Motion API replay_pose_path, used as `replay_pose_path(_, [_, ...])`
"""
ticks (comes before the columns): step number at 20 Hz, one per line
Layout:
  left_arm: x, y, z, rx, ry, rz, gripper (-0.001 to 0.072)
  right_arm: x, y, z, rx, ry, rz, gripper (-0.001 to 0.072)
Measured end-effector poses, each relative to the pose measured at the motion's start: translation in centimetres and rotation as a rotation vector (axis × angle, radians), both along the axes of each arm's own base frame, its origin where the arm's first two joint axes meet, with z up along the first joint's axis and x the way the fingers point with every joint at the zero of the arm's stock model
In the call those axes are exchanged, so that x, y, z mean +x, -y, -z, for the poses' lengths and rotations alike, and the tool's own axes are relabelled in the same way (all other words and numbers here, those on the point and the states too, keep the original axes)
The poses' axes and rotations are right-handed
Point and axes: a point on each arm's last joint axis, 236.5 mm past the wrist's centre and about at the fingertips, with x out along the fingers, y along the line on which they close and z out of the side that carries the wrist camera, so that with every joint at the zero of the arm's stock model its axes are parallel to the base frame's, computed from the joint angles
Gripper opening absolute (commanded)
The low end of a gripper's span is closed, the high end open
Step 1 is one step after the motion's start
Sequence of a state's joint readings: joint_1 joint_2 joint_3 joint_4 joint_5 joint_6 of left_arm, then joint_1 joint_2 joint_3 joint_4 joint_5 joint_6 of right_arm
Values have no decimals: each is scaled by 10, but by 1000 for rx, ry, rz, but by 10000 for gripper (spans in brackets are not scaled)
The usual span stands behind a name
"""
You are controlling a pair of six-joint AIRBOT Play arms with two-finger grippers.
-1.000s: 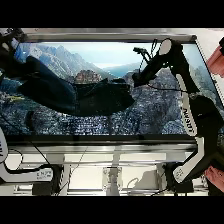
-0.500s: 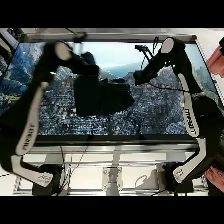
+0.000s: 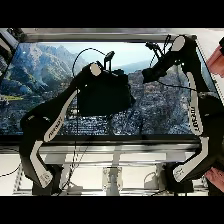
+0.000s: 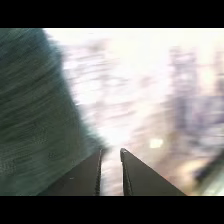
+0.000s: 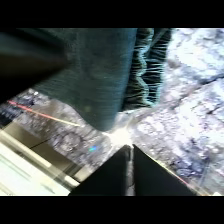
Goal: Fold the clothes and pants, and hang the long-sleeved shirts on hangers.
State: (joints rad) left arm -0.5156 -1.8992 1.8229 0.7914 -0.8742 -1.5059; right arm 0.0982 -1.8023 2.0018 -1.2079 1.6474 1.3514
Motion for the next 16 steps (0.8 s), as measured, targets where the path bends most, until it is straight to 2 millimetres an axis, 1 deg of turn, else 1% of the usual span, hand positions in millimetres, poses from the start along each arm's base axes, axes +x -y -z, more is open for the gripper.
replay_pose_path(1, [0, 5, -4, -39, -4, 4, 190, 2, 4, 0, -7, 6, 8, 407])
replay_pose_path(2, [1, 8, -8, -68, -6, 6, 231, 5, 9, 1, -13, 13, 18, 413])
replay_pose_path(3, [4, 8, -11, -92, -8, 3, 235, 8, 12, 1, -17, 24, 27, 432])
replay_pose_path(5, [8, -3, -11, -98, -18, 9, 235, 17, 15, 2, -11, 54, 38, 667])
replay_pose_path(6, [8, -12, -8, -82, -27, 19, 235, 22, 13, 4, 4, 65, 35, 685])
replay_pose_path(7, [8, -26, -4, -45, -36, 32, 235, 26, 7, 8, 28, 75, 25, 686])
replay_pose_path(9, [4, -63, 12, 85, -70, 50, 234, 32, -8, 23, 72, 85, -18, 691])
replay_pose_path(11, [-1, -109, 24, 259, -94, 43, 234, 36, -21, 48, 89, 75, -65, 693])
replay_pose_path(14, [-6, -187, 30, 552, -93, -8, 234, 40, -38, 93, 101, 38, -104, 693])
replay_pose_path(16, [-14, -230, 30, 698, -97, -49, 234, 38, -53, 118, 111, 16, -131, 693])
